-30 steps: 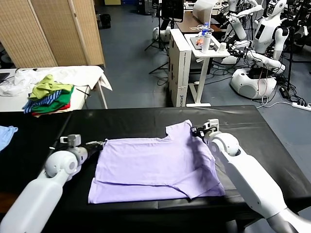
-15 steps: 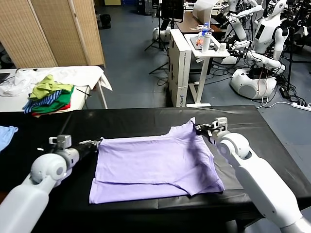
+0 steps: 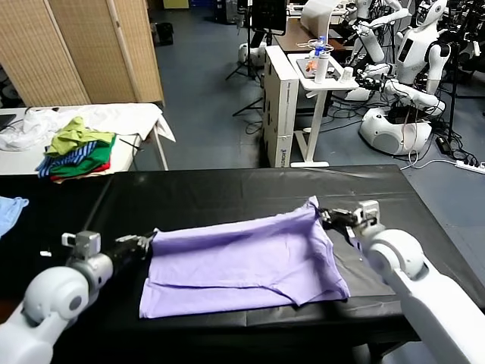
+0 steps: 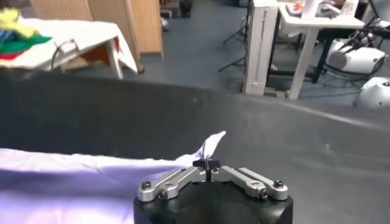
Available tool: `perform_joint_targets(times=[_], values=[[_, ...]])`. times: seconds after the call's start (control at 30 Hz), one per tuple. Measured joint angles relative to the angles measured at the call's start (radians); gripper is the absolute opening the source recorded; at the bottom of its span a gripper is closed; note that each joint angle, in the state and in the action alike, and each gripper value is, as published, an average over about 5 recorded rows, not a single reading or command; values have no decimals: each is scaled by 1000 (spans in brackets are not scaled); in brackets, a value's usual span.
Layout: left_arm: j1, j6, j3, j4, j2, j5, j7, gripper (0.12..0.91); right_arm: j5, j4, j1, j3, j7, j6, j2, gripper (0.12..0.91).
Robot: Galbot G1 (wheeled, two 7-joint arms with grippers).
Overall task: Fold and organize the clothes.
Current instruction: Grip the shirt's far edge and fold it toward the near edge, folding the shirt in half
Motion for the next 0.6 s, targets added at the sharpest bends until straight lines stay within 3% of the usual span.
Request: perform_joint_targets(times=[0.6], values=[[146,8,-53,-85,-19,45,-2,148,-42,55,-131,26,36,-28,-34,141]])
